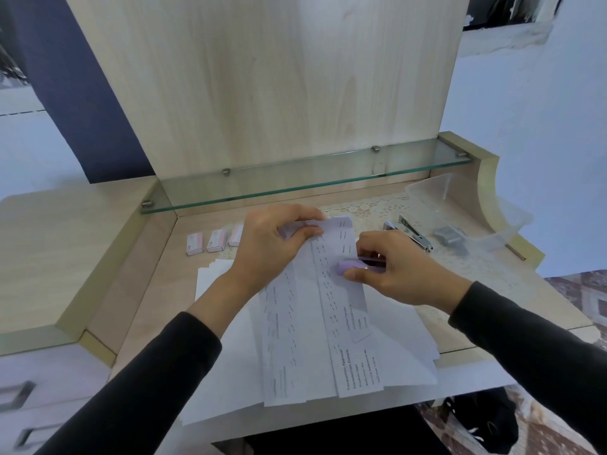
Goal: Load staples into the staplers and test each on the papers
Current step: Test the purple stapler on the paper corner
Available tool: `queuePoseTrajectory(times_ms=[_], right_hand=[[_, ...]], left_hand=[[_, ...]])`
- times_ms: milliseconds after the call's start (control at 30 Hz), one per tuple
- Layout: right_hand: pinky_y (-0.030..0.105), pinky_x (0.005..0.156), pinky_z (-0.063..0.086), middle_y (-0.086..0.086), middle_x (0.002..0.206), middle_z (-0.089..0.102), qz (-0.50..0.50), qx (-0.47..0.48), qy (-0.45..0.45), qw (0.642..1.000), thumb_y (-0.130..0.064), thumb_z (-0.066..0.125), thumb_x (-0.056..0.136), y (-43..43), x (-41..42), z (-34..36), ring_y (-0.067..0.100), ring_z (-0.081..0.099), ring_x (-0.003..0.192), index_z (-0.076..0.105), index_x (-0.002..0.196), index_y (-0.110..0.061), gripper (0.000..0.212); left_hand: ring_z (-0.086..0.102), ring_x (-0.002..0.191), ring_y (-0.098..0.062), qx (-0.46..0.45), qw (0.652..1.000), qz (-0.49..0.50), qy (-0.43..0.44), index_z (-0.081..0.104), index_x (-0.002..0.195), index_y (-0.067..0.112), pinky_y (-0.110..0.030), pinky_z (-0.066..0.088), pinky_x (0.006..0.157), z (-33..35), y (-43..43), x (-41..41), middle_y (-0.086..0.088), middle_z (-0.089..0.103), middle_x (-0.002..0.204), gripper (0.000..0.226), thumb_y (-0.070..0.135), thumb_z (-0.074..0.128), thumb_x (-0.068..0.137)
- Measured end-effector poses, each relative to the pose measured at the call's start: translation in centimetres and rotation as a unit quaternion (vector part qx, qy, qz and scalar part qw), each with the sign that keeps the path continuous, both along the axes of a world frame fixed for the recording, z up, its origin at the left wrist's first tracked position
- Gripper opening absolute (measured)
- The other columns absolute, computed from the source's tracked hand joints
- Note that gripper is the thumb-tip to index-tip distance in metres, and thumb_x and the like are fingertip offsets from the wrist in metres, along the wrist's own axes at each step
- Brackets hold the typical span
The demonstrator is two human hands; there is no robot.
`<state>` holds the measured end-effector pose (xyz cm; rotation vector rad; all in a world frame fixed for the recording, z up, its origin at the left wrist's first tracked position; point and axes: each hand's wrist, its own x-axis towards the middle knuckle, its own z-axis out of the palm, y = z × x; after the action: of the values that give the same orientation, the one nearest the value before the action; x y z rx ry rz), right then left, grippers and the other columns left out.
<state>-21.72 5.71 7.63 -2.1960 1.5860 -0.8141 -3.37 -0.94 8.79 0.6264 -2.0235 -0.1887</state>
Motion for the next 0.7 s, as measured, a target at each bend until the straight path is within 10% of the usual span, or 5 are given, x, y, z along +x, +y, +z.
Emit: queuePoseTrajectory(times_ms=[700], right_hand=[[0.027, 0.068, 0.027, -0.007, 0.059, 0.036, 0.015, -0.008, -0.013, 1.000, -0.034, 0.066, 0.078, -0.4, -0.5, -1.0, 0.012, 0.033, 0.055, 0.035, 0.056, -0.022, 0.040]], left_hand=[[0.060, 0.079, -0.006, -0.008, 1.000, 0.007, -0.026, 0.071, 0.084, 0.004, -0.015, 0.049, 0.074, 0.1, 0.0, 0.4, 0.008, 0.063, 0.085, 0.012, 0.009, 0.071, 0.072]])
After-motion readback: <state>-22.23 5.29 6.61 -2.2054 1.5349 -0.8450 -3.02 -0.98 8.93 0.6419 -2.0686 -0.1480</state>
